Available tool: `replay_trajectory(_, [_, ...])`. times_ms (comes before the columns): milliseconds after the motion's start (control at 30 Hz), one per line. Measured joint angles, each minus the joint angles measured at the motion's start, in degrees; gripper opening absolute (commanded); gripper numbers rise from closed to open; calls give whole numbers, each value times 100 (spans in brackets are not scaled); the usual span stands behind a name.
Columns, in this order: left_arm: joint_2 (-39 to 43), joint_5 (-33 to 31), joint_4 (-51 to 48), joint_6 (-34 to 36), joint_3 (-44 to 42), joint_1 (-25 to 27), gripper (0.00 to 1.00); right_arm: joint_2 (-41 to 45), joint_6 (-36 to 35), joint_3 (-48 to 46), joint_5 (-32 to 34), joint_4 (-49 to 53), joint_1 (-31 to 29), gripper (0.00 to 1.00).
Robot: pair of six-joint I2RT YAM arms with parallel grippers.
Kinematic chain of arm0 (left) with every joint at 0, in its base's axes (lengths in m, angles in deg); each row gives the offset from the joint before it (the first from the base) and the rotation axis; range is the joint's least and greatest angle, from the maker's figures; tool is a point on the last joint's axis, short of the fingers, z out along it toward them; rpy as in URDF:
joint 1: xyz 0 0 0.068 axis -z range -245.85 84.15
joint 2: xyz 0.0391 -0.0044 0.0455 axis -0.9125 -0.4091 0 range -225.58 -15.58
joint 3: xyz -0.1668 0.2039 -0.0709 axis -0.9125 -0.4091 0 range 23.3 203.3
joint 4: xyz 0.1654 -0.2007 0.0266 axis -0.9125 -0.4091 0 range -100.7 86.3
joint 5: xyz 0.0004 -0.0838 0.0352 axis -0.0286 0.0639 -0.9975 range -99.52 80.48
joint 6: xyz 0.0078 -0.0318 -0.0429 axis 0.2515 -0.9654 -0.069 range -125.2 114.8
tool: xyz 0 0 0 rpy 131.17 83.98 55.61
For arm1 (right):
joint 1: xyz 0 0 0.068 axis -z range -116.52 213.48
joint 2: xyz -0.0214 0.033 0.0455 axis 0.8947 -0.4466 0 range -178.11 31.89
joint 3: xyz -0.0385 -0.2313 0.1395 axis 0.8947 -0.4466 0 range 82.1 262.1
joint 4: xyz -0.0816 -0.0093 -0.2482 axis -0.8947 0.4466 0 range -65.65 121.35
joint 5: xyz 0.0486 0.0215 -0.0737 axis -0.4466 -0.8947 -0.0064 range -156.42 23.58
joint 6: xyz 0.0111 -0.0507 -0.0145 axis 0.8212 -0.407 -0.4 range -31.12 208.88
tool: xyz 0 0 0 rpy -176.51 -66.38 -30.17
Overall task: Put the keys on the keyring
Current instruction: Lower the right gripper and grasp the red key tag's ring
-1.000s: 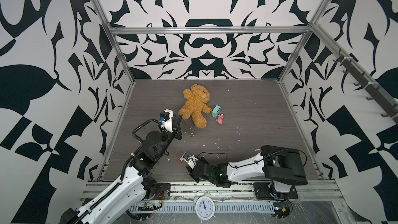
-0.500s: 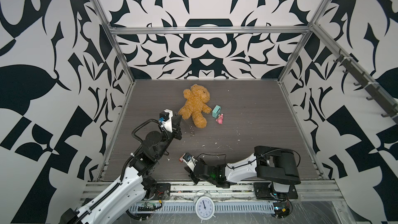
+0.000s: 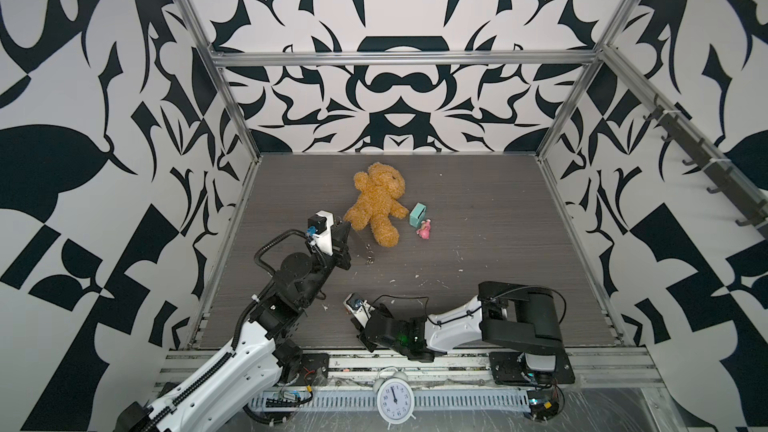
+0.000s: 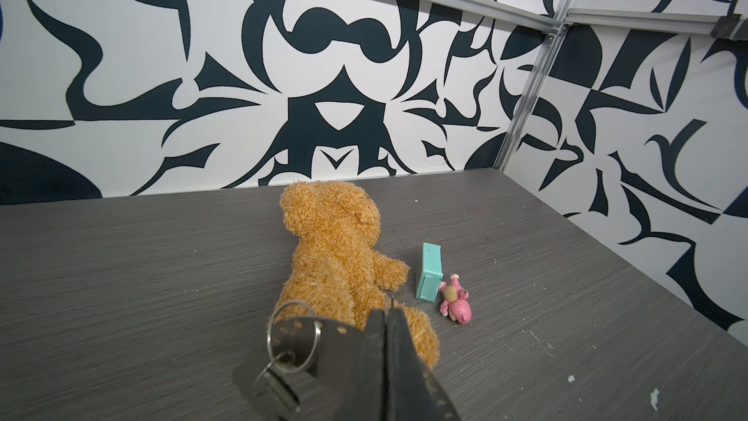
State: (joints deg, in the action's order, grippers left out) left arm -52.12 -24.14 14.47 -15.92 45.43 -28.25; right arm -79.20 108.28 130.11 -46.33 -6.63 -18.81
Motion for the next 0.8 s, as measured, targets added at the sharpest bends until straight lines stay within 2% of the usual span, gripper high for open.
replay_trajectory(433, [0, 0, 0, -2, 0, 0, 0, -144, -205, 387, 201, 321, 0, 29])
replay_trajectory(800, [0, 0, 0, -2, 0, 0, 0, -402, -291, 763, 374, 544, 0, 26])
